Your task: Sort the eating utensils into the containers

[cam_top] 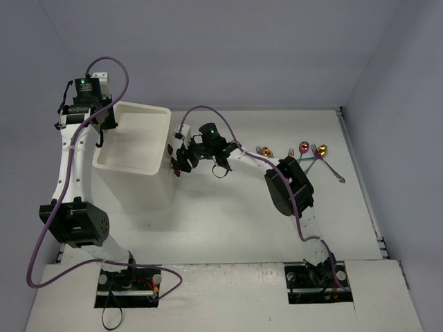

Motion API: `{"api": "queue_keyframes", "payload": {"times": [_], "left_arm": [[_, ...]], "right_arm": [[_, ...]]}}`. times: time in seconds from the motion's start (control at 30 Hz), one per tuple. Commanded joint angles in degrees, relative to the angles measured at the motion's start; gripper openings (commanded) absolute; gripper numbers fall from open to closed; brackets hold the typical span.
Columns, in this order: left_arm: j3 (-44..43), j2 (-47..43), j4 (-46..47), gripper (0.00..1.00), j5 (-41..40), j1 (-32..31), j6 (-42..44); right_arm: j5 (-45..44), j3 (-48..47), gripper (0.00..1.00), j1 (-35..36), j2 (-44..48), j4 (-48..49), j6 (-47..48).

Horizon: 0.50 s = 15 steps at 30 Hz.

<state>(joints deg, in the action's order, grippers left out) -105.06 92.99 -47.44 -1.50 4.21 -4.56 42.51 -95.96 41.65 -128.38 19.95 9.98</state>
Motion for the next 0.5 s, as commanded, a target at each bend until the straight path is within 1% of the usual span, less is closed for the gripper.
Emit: {"api": "queue_keyframes", "payload": {"times": [0.0, 0.07, 0.23, 0.27, 0.33, 0.37, 0.47], "left_arm": [[0.6, -0.3, -0.4, 0.0, 5.6, -1.6, -4.4], [0.6, -0.2, -0.4, 0.0, 5.6, -1.6, -4.4], [0.6, -0.3, -0.4, 0.0, 5.5, -1.6, -4.4], [0.7, -0.3, -0.4, 0.0, 5.4, -1.6, -4.5], [0.6, -0.3, -0.5, 0.0, 5.1, -1.6, -4.5], [0.6, -0.3, -0.5, 0.0, 5.0, -1.6, -4.5], [0.7, -0.6, -0.5, 0.0, 4.1, -1.1, -4.6]], "right_arm": [[-2.5, -3.4, 0.42, 0.5, 3.0, 3.3, 2.2], [-2.7, -3.6, 0.38, 0.5, 3.4, 3.3, 2.3], [-2.6, -3.4, 0.16, 0.5, 4.9, 3.3, 2.3], [-2.7, -3.3, 0.13, 0.5, 5.1, 3.3, 2.3], [-3.1, -2.3, 0.05, 0.4, 6.0, 3.3, 2.6], [-3.2, -1.7, 0.02, 0.1, 6.4, 3.3, 2.6], [-3.5, 2.0, 0.0, -1.4, 8.9, 3.3, 2.1]]}}
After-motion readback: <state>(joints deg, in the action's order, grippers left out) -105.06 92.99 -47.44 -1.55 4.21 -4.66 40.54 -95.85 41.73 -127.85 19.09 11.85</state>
